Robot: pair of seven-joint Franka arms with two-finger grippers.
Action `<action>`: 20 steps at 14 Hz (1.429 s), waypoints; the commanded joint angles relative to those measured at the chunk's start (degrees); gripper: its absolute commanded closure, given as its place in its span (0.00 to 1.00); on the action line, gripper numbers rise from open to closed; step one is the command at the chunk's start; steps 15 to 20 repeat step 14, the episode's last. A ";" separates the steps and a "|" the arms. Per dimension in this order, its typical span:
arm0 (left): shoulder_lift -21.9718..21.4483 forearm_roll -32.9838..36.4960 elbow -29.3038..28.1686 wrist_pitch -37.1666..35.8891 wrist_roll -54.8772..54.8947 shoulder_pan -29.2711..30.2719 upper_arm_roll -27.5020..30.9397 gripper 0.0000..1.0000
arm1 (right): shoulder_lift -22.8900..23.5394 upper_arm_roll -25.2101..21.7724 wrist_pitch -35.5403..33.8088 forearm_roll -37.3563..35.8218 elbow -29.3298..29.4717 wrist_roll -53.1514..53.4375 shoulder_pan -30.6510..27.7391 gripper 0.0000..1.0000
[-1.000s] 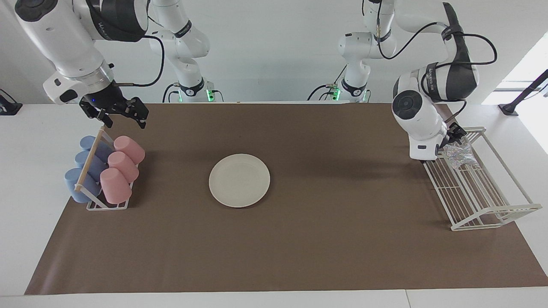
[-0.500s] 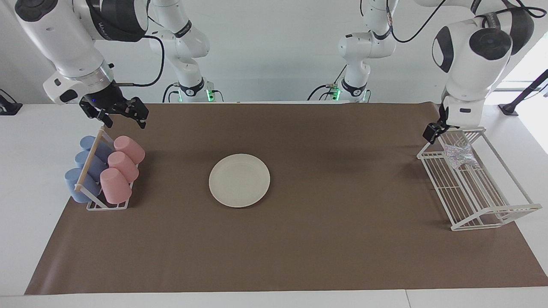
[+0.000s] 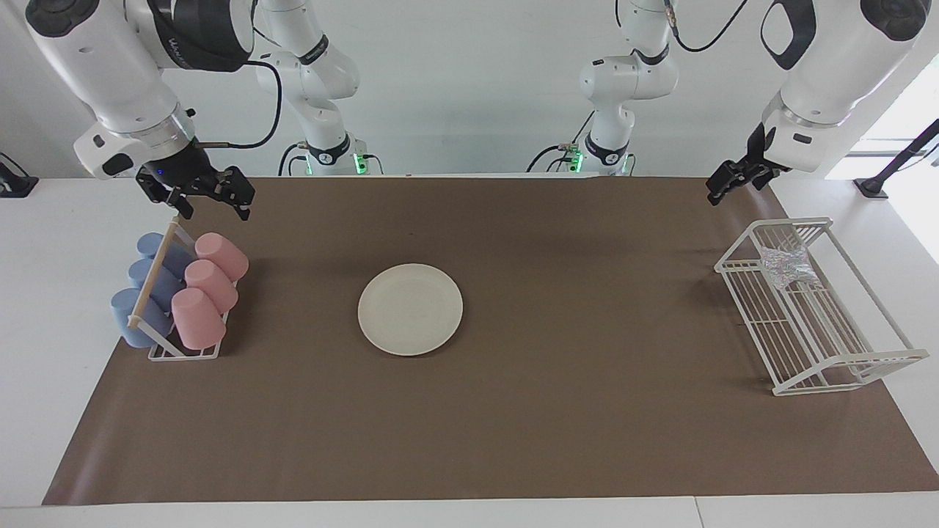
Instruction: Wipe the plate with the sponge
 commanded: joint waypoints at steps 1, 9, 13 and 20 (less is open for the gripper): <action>1.02 -2.79 2.67 -5.03 4.83 -3.14 2.52 0.00 | -0.33 0.25 -0.79 -0.28 0.15 -1.53 -0.16 0.00; 1.02 -2.70 2.23 -0.65 11.18 -7.98 6.48 0.00 | -0.33 0.16 -0.79 -0.28 0.15 -1.53 -0.16 0.00; 1.02 -0.86 2.49 -0.74 11.36 -8.16 6.05 0.00 | -0.33 0.25 -0.79 -0.28 0.15 -1.53 -0.16 0.00; 1.02 -0.86 2.41 -0.65 11.36 -8.16 6.13 0.00 | -0.33 0.16 -0.79 -0.28 0.15 -1.53 -0.16 0.00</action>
